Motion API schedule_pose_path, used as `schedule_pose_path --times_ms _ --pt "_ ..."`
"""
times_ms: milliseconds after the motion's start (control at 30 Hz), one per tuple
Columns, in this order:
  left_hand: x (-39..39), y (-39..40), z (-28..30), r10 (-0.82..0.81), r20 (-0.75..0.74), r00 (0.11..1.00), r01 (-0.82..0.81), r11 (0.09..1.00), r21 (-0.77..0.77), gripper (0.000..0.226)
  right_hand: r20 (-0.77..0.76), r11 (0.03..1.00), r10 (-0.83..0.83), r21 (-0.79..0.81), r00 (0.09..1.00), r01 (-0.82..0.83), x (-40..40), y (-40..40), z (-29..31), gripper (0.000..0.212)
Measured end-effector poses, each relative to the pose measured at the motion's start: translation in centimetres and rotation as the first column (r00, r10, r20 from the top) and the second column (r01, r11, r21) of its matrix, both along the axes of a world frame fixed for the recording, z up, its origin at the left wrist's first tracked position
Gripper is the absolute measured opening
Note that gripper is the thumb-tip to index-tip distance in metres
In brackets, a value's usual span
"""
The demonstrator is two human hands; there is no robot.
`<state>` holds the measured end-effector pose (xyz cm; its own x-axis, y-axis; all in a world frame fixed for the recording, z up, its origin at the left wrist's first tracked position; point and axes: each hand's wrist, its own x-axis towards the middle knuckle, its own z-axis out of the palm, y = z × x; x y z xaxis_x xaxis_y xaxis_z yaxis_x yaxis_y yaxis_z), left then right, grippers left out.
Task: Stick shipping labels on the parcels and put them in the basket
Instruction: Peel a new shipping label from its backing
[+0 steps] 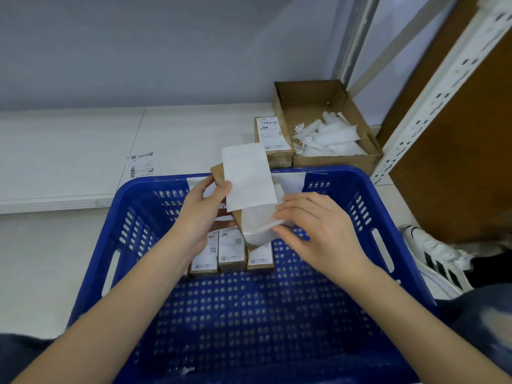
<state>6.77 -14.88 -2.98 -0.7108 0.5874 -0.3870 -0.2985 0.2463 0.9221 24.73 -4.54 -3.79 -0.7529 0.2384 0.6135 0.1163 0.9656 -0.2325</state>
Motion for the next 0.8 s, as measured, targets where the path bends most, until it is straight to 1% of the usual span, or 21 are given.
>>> schedule_pose_path --times_ms 133,167,267,333,400,467,567,667,733,800 --pt "-0.3 2.9 1.0 -0.053 -0.011 0.999 0.053 0.998 0.02 0.043 -0.028 0.999 -0.052 -0.016 0.998 0.051 0.9 2.2 1.6 0.018" --pt "-0.3 3.7 1.3 -0.066 -0.027 0.997 0.067 0.998 0.019 0.045 -0.042 0.997 -0.06 -0.059 0.997 0.058 0.9 2.9 2.2 0.018" --pt "-0.7 5.8 1.9 -0.086 -0.1 0.991 0.087 0.996 0.011 0.049 -0.084 0.959 -0.117 -0.268 0.99 0.091 0.8 5.2 4.0 0.012" --pt "-1.0 7.1 2.2 -0.093 -0.135 0.987 0.095 0.996 0.006 0.051 -0.058 0.904 -0.184 -0.402 0.981 0.146 0.7 7.1 4.8 0.01" --pt "-1.5 8.4 2.4 -0.091 -0.164 0.982 0.096 0.995 0.019 0.052 0.001 0.824 -0.264 -0.519 0.965 0.226 0.3 9.5 5.1 0.012" --pt "-1.9 9.5 2.2 -0.084 -0.179 0.98 0.092 0.995 0.034 0.051 0.043 0.765 -0.332 -0.572 0.942 0.295 -0.3 12.1 4.8 0.013" --pt "-2.2 10.8 1.8 -0.079 -0.172 0.982 0.088 0.995 0.049 0.051 0.111 0.683 -0.39 -0.631 0.914 0.368 -1.6 16.3 3.3 0.016" --pt "-2.7 11.6 1.1 -0.079 -0.14 0.987 0.087 0.995 0.058 0.051 0.154 0.559 -0.414 -0.735 0.897 0.384 -3.5 20.4 1.1 0.024" --pt "-3.3 12.0 0.6 -0.084 -0.109 0.99 0.091 0.994 0.057 0.049 0.168 0.483 -0.425 -0.789 0.889 0.38 -5.3 22.5 -0.1 0.025" --pt "-4.0 12.5 0.2 -0.095 -0.1 0.99 0.1 0.994 0.047 0.047 0.181 0.481 -0.432 -0.783 0.883 0.396 -7.2 24.3 -1.2 0.026"
